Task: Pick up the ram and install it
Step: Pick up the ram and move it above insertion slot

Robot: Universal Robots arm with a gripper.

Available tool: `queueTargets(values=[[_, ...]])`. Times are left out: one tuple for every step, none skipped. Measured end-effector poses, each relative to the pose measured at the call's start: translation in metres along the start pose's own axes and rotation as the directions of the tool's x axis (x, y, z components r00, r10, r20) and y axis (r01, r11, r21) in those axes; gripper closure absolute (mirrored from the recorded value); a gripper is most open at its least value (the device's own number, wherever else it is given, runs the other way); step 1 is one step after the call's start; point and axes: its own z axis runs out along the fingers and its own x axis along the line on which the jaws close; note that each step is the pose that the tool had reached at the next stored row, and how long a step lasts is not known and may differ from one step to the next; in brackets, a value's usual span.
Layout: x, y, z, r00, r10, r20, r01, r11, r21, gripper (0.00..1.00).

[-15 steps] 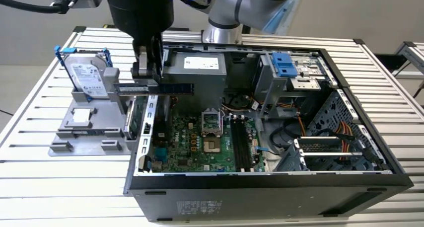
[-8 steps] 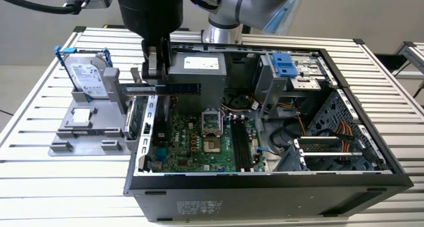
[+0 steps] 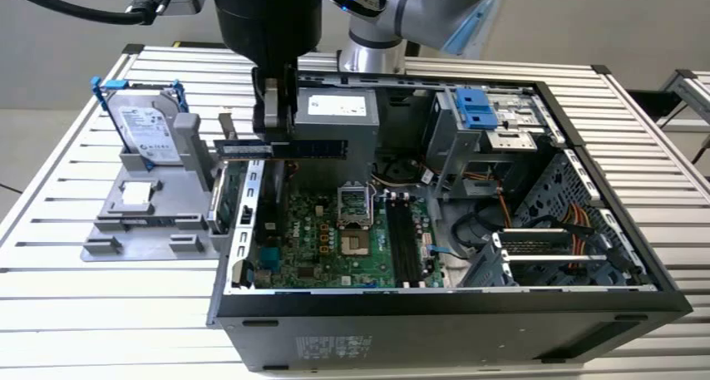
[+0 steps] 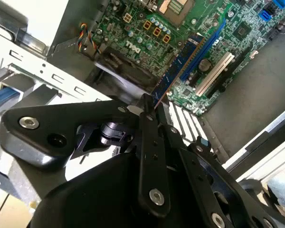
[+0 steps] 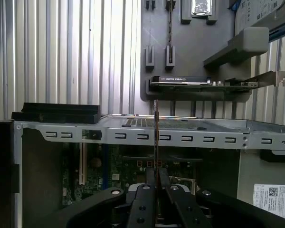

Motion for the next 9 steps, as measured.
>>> queueTargets(values=[[0.0,-0.0016,0.0,1.0,0.0,0.0,0.0,1.0,0.0,1.0],[0.0001,-0.0029,0.0,1.0,0.0,0.0,0.0,1.0,0.0,1.0],[0.0001,-0.0044,0.0,1.0,0.0,0.0,0.0,1.0,0.0,1.0],[0.0001,-0.0058,0.0,1.0,0.0,0.0,0.0,1.0,0.0,1.0],[0.0001,-0.0072,0.0,1.0,0.0,0.0,0.0,1.0,0.0,1.0],[0.0002,-0.0086,0.0,1.0,0.0,0.0,0.0,1.0,0.0,1.0],[0.0002,-0.01,0.0,1.0,0.0,0.0,0.0,1.0,0.0,1.0],[0.0003,-0.0114,0.0,1.0,0.0,0.0,0.0,1.0,0.0,1.0],[0.0003,-0.0128,-0.0001,1.0,0.0,-0.0001,0.0,1.0,-0.0001,1.0]])
